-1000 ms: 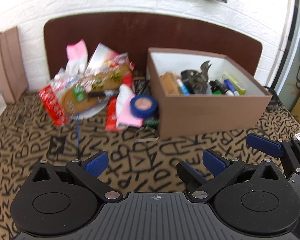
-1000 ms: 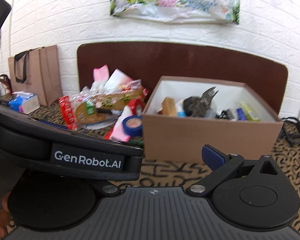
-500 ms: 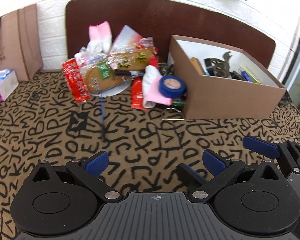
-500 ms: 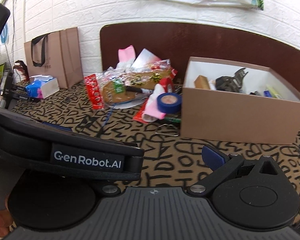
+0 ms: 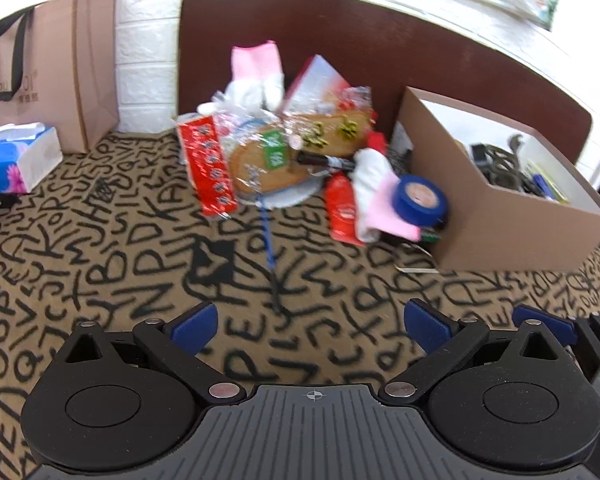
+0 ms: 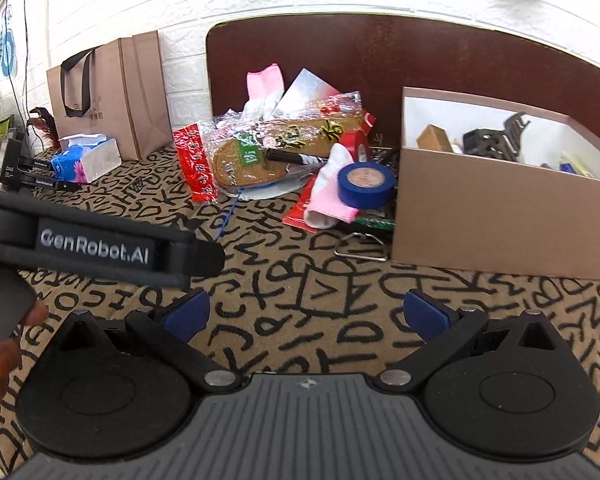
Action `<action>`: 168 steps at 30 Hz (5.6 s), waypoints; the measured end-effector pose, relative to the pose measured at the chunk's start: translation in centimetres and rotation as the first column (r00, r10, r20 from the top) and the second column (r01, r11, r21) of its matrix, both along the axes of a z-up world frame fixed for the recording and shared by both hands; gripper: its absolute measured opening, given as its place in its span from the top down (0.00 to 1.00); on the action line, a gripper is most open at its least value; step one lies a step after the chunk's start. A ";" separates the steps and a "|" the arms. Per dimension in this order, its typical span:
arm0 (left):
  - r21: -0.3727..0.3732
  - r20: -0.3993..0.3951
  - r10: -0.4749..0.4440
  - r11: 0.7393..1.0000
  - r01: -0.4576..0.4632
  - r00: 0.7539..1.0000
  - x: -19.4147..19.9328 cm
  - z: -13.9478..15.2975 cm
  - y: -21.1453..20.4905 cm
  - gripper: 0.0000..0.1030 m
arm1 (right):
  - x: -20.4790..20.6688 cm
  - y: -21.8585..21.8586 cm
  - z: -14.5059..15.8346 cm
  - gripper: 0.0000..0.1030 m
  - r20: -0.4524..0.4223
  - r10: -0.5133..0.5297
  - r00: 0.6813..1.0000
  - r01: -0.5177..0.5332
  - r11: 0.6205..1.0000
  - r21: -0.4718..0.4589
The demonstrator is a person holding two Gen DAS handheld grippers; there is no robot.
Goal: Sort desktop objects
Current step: 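Withdraw both tools from the box back toward the pile, then reach both grippers to the bagged brown insole in the pile, then grasp and lift the bagged insole with both grippers together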
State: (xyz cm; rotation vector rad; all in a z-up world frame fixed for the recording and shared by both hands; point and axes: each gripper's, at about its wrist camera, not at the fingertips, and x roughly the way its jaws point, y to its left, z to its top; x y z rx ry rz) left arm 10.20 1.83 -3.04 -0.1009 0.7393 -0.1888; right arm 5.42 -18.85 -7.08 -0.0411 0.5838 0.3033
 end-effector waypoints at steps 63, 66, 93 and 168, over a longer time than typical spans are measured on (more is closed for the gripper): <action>-0.084 0.079 -0.167 0.981 0.174 0.983 12.2 1.0 4.5 0.86 | 16.0 10.1 -2.8 0.16 0.007 0.113 0.994 -0.114 0.993 0.034; -0.028 0.059 -0.124 0.992 0.126 0.991 13.3 0.1 4.2 0.61 | 16.2 9.9 -2.7 0.17 0.010 0.098 0.995 -0.098 0.994 0.044; 0.019 0.024 -0.180 0.984 0.180 0.983 15.4 -1.0 1.5 0.90 | 15.9 10.7 -2.7 0.78 0.035 0.144 0.989 -0.143 0.989 -0.034; -0.072 -0.179 -0.128 0.991 0.116 0.976 1.8 -4.3 1.5 0.54 | 2.7 2.3 -3.9 0.60 -0.221 0.219 0.950 -0.172 0.962 0.214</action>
